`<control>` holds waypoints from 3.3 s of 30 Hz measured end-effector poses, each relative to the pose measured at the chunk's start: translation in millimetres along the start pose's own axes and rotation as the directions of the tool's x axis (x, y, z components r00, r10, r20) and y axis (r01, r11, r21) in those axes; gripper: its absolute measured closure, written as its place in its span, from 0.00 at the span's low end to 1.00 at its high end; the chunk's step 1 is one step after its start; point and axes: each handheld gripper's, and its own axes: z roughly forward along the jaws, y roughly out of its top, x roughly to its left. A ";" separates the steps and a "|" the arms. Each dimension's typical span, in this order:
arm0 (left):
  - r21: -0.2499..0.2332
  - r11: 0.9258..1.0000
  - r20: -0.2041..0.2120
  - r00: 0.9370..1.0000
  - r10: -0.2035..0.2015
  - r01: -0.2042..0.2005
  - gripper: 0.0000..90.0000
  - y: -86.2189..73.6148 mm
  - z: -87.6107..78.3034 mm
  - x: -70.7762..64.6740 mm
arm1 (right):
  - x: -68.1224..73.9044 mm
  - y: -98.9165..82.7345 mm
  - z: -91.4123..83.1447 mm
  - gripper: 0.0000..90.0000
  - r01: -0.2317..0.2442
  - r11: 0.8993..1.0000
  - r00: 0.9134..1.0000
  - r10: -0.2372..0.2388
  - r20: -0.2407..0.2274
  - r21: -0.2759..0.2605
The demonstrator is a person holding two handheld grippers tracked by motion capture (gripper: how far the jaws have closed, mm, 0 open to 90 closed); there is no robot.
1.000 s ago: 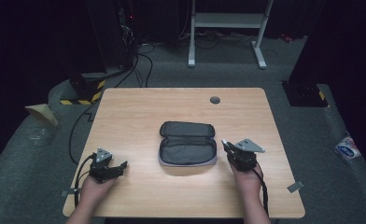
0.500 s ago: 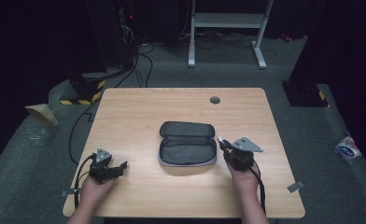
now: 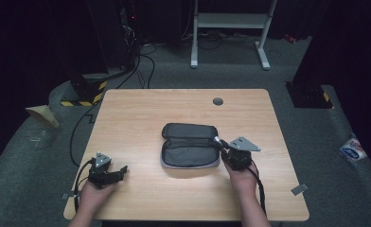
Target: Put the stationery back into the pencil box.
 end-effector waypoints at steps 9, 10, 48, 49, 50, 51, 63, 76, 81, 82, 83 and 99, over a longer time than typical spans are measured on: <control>0.001 1.000 -0.002 1.000 0.000 0.000 0.24 -2.9 -3.1 -0.1 | 12.2 7.5 6.0 0.87 0.028 1.000 0.999 -0.029 -0.039 -0.010; 0.001 1.000 -0.002 1.000 0.000 0.000 0.23 -2.9 -3.1 -0.1 | 12.2 7.5 6.0 0.87 0.028 1.000 0.999 -0.029 -0.039 -0.010; 0.010 1.000 0.008 1.000 0.010 -0.010 0.18 0.6 1.0 0.5 | 28.9 -21.9 18.5 0.87 0.042 0.989 0.997 -0.032 -0.070 0.141; 0.010 1.000 0.008 1.000 0.010 -0.010 0.18 0.5 1.0 0.5 | 29.2 -22.1 18.8 0.87 0.039 0.989 0.997 -0.030 -0.068 0.144; 0.010 1.000 0.008 1.000 0.010 -0.010 0.18 0.5 1.0 0.5 | 29.2 -22.1 18.8 0.87 0.039 0.989 0.997 -0.030 -0.068 0.144; 0.009 1.000 0.006 1.000 0.009 -0.009 0.18 0.4 1.0 0.3 | 29.2 -22.6 19.5 0.87 0.034 0.989 0.997 -0.024 -0.071 0.145; 0.009 1.000 0.006 1.000 0.010 -0.010 0.18 0.2 0.8 0.3 | 31.0 -24.8 22.3 0.86 0.040 0.986 0.997 -0.028 -0.074 0.164; 0.010 1.000 0.006 1.000 0.010 -0.010 0.18 0.3 0.7 0.3 | 31.0 -24.1 24.8 0.87 0.037 0.986 0.997 -0.025 -0.076 0.160; 0.009 1.000 0.005 1.000 0.013 -0.013 0.18 0.1 0.5 0.4 | 34.1 -18.4 26.9 0.88 0.033 0.991 0.997 -0.023 -0.074 0.133; 0.009 1.000 0.005 1.000 0.012 -0.012 0.18 0.1 0.5 0.3 | 34.7 -17.2 27.6 0.88 0.031 0.992 0.997 -0.021 -0.077 0.125; 0.009 1.000 0.004 1.000 0.013 -0.013 0.18 0.1 0.4 0.4 | 35.1 -16.2 28.8 0.88 0.032 0.992 0.996 -0.022 -0.082 0.119; 0.009 1.000 0.007 1.000 0.015 -0.015 0.18 -0.2 0.1 0.6 | 34.6 -16.2 28.7 0.76 0.017 0.993 0.998 -0.010 -0.063 0.113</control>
